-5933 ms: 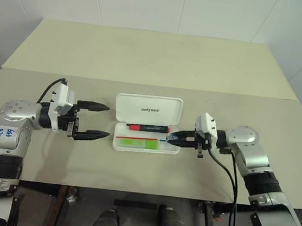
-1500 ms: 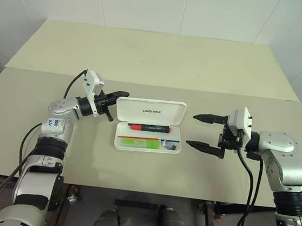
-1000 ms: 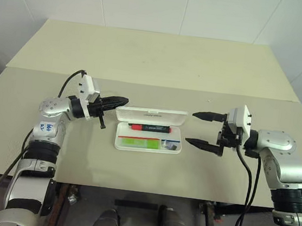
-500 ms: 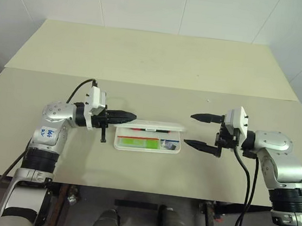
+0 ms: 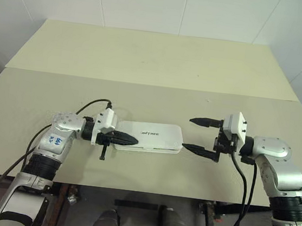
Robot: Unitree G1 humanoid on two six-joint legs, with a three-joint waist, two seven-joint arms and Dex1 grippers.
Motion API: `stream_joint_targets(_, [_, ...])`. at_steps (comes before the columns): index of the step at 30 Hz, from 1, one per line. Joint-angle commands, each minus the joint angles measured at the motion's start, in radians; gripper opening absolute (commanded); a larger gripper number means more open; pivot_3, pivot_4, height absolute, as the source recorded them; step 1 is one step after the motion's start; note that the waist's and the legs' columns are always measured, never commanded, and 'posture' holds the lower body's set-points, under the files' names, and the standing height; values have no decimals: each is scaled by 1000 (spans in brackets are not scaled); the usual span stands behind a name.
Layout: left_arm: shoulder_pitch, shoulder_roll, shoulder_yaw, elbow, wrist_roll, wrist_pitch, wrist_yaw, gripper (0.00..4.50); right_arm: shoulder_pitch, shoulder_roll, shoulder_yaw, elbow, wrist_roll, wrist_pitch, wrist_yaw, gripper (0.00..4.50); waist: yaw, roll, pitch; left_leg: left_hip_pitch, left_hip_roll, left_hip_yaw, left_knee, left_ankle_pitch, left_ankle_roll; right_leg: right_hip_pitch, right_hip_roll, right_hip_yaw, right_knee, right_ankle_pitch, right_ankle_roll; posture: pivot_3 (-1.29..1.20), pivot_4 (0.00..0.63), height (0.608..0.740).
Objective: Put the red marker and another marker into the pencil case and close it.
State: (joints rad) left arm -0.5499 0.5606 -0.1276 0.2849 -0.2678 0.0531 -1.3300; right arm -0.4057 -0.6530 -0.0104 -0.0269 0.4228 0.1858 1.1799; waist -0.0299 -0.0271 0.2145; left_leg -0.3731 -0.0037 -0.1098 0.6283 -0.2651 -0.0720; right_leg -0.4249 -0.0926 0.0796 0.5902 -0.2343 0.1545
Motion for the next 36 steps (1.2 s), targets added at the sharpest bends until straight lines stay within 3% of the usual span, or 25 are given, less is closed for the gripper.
stream_joint_targets(1, [-21, 8, -21, 30, 48, -20, 17, 31, 15, -5, -38, -58, 28, 6, -23, 4500, 1, 0, 0, 0, 0, 0, 0, 0, 0, 0, 0, 0, 0, 0, 0, 0, 150, 740])
stream_joint_targets(24, [-73, -30, -102, 2, 102, 115, 108, 31, 17, 33, -14, -86, 36, 9, -75, 4500, 0, 0, 0, 6, 0, 0, 2, 1, 1, 10, 0, 0, -5, -2, -4, 0, 150, 740])
stream_joint_targets(36, [-28, -11, 186, -88, -110, 11, 142, 31, -43, 19, -7, 10, 23, -14, 3, 4500, -1, 0, 0, 4, 0, -1, 0, 0, 1, 8, 0, -1, -7, 0, -1, 0, 150, 740])
